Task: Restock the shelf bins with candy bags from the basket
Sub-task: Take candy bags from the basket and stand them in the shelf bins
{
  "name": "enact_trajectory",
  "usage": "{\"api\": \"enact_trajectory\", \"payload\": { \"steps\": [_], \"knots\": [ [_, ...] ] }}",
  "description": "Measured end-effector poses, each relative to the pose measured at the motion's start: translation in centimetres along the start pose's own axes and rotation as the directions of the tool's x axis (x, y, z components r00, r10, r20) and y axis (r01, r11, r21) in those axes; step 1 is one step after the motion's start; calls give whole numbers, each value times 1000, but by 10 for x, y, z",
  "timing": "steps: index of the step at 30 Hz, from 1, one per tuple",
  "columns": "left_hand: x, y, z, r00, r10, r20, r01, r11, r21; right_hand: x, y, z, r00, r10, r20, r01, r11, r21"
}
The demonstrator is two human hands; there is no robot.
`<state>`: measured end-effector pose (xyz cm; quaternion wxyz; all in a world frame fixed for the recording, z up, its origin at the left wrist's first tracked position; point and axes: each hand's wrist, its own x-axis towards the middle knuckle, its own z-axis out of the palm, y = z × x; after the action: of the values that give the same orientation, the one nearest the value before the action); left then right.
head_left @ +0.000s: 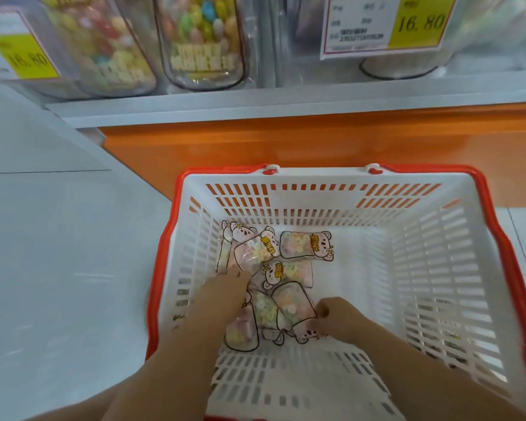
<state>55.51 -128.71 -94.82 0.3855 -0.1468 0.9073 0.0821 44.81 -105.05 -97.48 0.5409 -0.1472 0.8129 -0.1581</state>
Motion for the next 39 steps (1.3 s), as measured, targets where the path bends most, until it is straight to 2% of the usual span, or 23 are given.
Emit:
{"api": "enact_trajectory", "payload": {
  "steps": [3,5,8,13,15,17,18,20,22,23,25,27,28,29,31,32,35,36,39],
  "knots": [
    [-6,5,-9,999,21,38,-24,997,75,-7,-5,-14,985,1,-170,47,960,275],
    [-9,1,-15,997,21,68,-17,998,-58,-14,-9,-30,954,13,-301,107,919,378],
    [-16,-8,-32,994,-19,108,56,933,-355,-25,-18,-53,919,19,-395,178,871,457],
    [-40,-15,-90,997,8,71,29,863,-505,-41,-24,-81,908,62,-415,241,732,637],
    [-52,-20,-108,994,13,105,52,804,-592,-55,-31,-94,938,10,-346,256,654,712],
    [-64,-26,-121,994,-17,108,86,734,-674,-73,-40,-109,951,-75,-298,271,665,696],
    [-69,-29,-126,997,-44,66,77,717,-693,-81,-44,-117,946,-108,-307,291,701,651],
    [-76,-37,-135,983,-138,-118,12,695,-719,-94,-52,-133,910,-135,-391,345,770,537],
    [-81,-46,-145,903,-280,-325,-62,664,-746,-100,-55,-145,865,-129,-485,401,760,512],
    [-84,-49,-150,844,-340,-414,-112,644,-757,-104,-57,-148,851,-123,-510,433,715,550],
    [-91,-53,-157,743,-451,-495,-227,527,-819,-109,-60,-151,839,-122,-531,500,561,660],
    [-100,-51,-162,696,-535,-480,-361,317,-877,-117,-68,-148,841,-142,-522,534,370,760],
    [-106,-48,-162,694,-560,-452,-425,187,-885,-120,-73,-145,848,-158,-506,529,295,795],
    [-109,-43,-162,712,-558,-426,-480,57,-876,-123,-80,-141,860,-176,-480,510,253,822],
    [-111,-30,-160,786,-507,-352,-485,-155,-861,-128,-94,-133,876,-232,-422,474,258,842],
    [-111,-23,-158,824,-460,-331,-458,-196,-867,-130,-101,-130,874,-272,-403,473,283,834],
    [-100,0,-149,912,-316,-262,-325,-166,-931,-133,-122,-120,853,-404,-331,487,386,783],
    [-95,8,-148,935,-277,-223,-280,-186,-942,-132,-126,-116,846,-433,-312,496,420,760],
    [-83,28,-143,972,-169,-161,-203,-277,-939,-122,-126,-108,851,-431,-300,499,488,716]
  ]
}}
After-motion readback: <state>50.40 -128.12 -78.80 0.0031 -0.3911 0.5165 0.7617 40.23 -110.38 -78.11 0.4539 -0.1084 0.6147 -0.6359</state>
